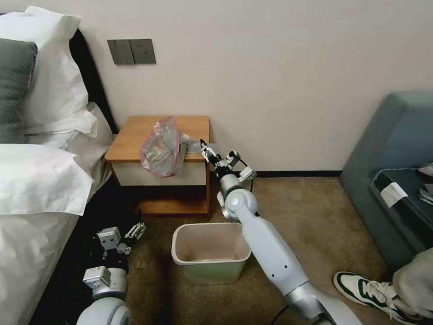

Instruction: Pick up the garbage bag from the table and place it over the trash can.

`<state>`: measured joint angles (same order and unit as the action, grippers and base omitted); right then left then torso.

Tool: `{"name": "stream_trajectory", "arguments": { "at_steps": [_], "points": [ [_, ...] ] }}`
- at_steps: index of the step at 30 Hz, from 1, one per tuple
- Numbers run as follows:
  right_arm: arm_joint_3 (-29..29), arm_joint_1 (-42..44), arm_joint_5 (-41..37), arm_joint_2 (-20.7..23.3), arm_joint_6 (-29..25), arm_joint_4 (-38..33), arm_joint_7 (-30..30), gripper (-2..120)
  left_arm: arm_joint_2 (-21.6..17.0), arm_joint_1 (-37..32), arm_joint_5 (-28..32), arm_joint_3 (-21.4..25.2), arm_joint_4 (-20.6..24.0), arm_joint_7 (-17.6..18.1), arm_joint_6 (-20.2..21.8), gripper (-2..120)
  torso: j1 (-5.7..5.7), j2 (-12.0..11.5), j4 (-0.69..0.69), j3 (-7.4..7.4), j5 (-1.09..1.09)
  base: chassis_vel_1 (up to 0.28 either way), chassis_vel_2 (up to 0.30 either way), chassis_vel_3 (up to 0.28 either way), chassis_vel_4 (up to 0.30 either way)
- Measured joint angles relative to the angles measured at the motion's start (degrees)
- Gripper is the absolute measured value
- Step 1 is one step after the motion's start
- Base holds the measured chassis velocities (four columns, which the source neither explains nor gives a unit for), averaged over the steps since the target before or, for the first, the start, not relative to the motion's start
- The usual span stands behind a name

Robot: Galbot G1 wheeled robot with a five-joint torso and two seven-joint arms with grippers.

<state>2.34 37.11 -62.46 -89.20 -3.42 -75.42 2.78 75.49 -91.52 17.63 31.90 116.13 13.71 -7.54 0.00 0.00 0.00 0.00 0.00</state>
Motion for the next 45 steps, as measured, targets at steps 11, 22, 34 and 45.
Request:
{"name": "stream_trajectory", "arguments": {
  "at_steps": [11, 22, 34, 45],
  "points": [
    [0.4, 0.8, 0.8, 1.0, -0.9, -1.0, -1.6, 23, 0.3, -0.1, -0.2, 0.0, -0.1, 0.3, 0.0, 90, 0.0, 0.0, -0.01, 0.0, 0.0, 0.0, 0.0, 0.0, 0.0],
    [0.5, 0.3, 1.4, 1.0, -1.3, -0.6, -2.4, 0, 0.2, 0.3, -0.2, 0.0, -0.4, 0.5, 0.0, 90, 0.0, 0.0, 0.0, 0.0, 0.0, 0.0, 0.0, 0.0, 0.0],
    [1.1, 3.2, 1.2, 2.5, -1.7, -7.3, 0.4, 0, 0.0, 0.8, 0.6, 0.2, -1.6, 1.1, -0.2, 90, 0.0, 0.0, 0.0, 0.0, 0.01, 0.0, 0.0, 0.0, 0.0],
    [-1.6, 12.3, 2.0, 6.1, -1.3, -21.6, 8.6, 0, -0.2, 1.3, 1.9, 0.3, -2.5, 1.8, -0.3, 90, 0.0, 0.0, 0.0, 0.0, 0.0, 0.0, 0.0, 0.0, 0.0]
  ]
}}
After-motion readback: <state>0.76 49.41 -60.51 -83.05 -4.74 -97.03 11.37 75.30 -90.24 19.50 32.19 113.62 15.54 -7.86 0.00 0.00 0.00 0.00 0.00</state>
